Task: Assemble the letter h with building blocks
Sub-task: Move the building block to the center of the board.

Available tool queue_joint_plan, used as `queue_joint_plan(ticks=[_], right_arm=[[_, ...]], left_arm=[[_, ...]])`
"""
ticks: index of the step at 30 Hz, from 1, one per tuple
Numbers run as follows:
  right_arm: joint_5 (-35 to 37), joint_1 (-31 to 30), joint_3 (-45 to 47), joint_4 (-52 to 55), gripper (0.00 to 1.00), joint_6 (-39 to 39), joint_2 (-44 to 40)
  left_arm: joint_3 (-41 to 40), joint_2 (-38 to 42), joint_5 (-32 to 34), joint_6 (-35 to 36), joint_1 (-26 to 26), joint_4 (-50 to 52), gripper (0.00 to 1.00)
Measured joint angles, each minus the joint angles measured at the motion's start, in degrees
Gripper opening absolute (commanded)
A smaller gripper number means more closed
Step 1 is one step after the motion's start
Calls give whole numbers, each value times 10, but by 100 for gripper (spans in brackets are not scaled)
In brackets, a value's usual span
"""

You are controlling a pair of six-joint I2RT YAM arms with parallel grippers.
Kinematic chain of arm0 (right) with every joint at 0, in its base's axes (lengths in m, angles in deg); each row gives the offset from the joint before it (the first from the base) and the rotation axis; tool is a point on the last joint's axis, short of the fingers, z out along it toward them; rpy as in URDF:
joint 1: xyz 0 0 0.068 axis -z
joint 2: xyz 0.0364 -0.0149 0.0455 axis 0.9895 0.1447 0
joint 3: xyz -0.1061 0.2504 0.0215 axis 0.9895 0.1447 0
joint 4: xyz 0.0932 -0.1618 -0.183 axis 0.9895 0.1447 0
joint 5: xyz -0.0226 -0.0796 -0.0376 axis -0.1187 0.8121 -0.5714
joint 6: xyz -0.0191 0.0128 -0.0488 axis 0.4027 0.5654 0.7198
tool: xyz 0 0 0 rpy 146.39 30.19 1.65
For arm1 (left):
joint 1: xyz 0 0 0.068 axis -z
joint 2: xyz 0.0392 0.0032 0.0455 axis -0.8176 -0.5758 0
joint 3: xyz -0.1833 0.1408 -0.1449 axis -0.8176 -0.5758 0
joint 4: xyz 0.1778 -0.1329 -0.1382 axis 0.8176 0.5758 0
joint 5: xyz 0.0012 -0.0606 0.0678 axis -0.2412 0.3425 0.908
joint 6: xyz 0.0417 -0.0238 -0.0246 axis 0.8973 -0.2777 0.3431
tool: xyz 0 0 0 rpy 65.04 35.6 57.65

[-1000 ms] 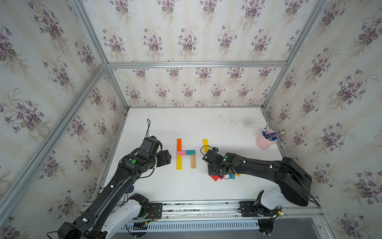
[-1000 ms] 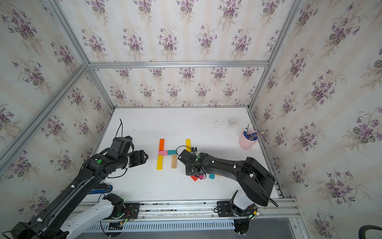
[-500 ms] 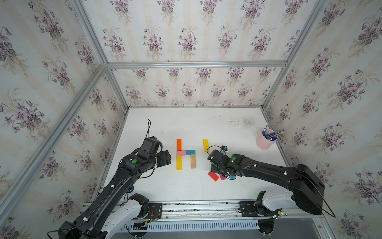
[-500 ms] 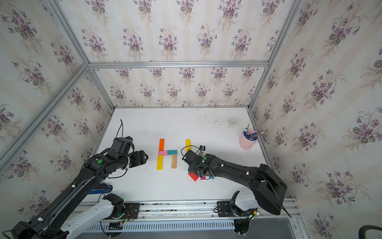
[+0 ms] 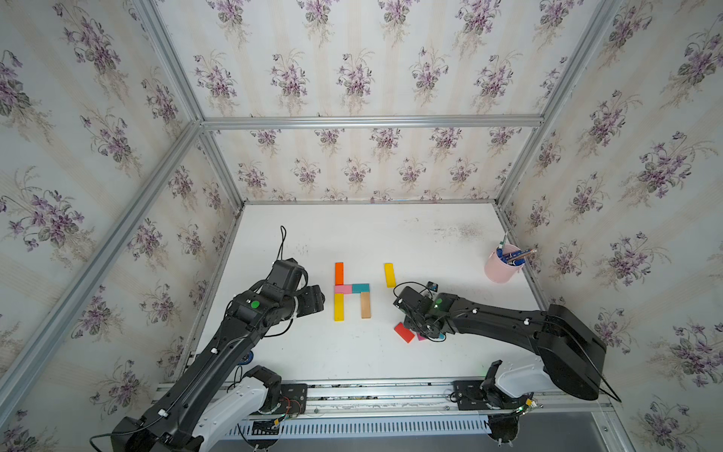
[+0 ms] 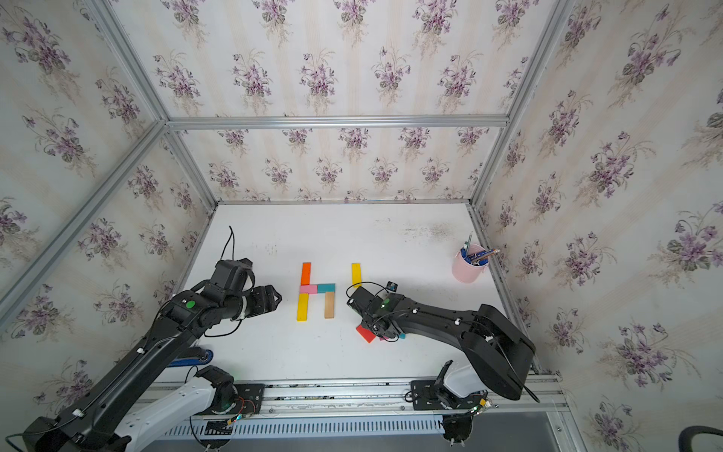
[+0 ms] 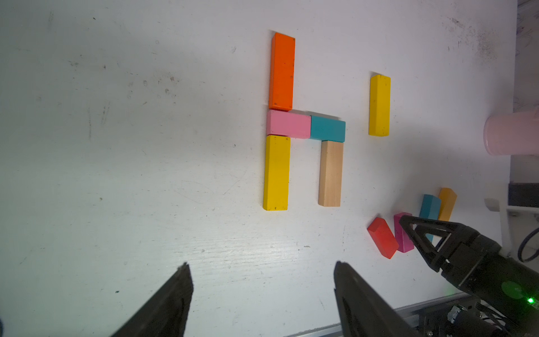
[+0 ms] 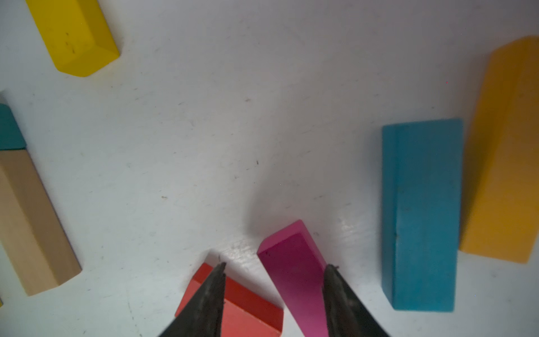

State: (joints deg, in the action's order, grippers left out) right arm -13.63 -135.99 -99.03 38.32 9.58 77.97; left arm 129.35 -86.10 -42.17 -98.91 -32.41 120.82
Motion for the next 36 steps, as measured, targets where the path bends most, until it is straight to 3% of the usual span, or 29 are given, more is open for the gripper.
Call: queue_joint_plan(ticks=[6,8,13,16,22,26,31,36], right_arm=[[-4,5,9,-3,55,42,33],[0,6,6,-10,51,58,46],[7,7,-11,-36,26,103,69],[11,9,-33,-38,17,134,86],[12,55,-95,-35,15,188,124],[-1,89,-111,-42,23,195,139],[-28,90,-90,-56,58,195,136],[-40,66,-80,-56,65,196,124]], left_arm=[[-2,-3,-3,0,0,0,78],[-2,-4,-3,0,0,0,79],[-1,-4,-3,0,0,0,79],[-1,-5,-3,0,0,0,79],[-1,-7,-3,0,0,0,78],[-1,-8,-3,0,0,0,78],[-6,-3,-3,0,0,0,78],[-8,-8,-3,0,0,0,78]])
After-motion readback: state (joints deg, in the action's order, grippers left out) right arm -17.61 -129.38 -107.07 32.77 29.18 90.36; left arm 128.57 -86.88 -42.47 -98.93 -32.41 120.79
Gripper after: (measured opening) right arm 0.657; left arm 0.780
